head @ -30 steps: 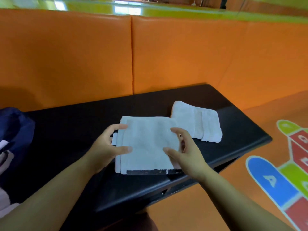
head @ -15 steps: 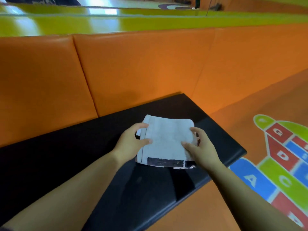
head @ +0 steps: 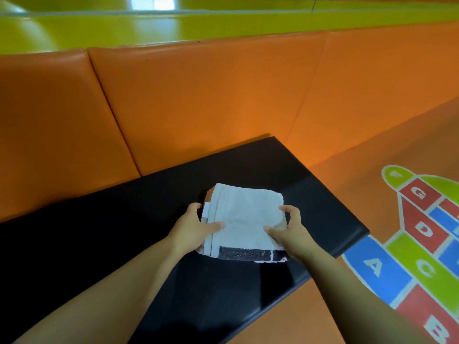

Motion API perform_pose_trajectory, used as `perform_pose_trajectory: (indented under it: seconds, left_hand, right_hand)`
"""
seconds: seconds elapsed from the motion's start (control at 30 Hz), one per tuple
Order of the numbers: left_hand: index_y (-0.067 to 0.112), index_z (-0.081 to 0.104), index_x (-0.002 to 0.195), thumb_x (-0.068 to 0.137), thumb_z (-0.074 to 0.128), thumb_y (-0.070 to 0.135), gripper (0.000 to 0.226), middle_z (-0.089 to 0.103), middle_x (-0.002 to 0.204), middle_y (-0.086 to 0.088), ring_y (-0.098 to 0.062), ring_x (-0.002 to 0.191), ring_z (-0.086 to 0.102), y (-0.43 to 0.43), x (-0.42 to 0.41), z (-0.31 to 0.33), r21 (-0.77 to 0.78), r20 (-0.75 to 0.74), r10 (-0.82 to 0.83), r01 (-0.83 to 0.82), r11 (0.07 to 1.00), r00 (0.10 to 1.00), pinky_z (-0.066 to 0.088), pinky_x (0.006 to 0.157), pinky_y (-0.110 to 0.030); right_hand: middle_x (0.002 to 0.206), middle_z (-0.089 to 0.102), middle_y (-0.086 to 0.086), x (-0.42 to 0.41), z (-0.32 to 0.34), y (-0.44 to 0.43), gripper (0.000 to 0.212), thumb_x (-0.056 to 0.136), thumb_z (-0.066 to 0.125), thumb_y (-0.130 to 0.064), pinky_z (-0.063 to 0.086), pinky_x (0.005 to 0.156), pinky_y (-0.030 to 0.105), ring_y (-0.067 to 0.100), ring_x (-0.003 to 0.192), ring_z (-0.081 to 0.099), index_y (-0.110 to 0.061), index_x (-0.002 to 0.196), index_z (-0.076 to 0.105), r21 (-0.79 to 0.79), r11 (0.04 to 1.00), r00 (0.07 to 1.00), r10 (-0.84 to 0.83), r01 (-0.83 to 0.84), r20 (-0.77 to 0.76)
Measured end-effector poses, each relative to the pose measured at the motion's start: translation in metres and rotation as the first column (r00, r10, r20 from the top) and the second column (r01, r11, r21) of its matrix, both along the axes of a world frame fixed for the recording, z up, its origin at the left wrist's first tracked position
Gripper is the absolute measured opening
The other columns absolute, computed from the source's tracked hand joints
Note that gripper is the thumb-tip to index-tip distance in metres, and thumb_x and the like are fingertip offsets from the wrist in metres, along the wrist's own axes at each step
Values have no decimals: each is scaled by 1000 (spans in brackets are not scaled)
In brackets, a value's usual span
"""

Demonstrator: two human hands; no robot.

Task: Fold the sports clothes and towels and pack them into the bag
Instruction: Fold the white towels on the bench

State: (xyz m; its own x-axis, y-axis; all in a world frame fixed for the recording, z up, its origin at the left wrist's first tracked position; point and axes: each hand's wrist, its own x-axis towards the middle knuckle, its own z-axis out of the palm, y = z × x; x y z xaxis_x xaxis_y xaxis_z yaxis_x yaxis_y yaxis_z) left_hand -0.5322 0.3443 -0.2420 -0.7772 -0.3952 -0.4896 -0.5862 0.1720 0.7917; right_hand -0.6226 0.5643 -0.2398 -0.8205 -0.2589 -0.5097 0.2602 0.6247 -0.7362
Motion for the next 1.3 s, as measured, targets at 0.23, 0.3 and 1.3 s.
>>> perform_pose_trajectory:
  seconds: [0.23,0.3,1.3]
  left_hand:
    - [14,66,101,77,77,24,29,71,96,0,-15,85,69,-20,30,-3,144,99,-6,-8,990,995,55,71,-29]
    - [14,69,99,79,75,23,22,74,92,0,-16,83,70,-29,48,-1,165,108,-12,-6,986,994,55,68,-28]
    - [28,69,88,63,74,48,33,73,81,8,-8,76,69,-114,257,4,-120,89,435,-424,898,896,55,72,-30]
  right_hand:
    - [79,49,5,16,12,-19,45,89,61,-8,48,73,43,11,65,51,-19,117,27,-84,996,965,34,-13,259]
    - [75,59,21,29,16,-32,17,87,62,-16,24,66,46,23,65,63,-23,76,52,-35,993,956,122,-117,266]
    - [105,45,2,183,3,-205,55,66,56,-41,44,68,30,18,89,53,-11,108,36,175,821,839,525,-544,142]
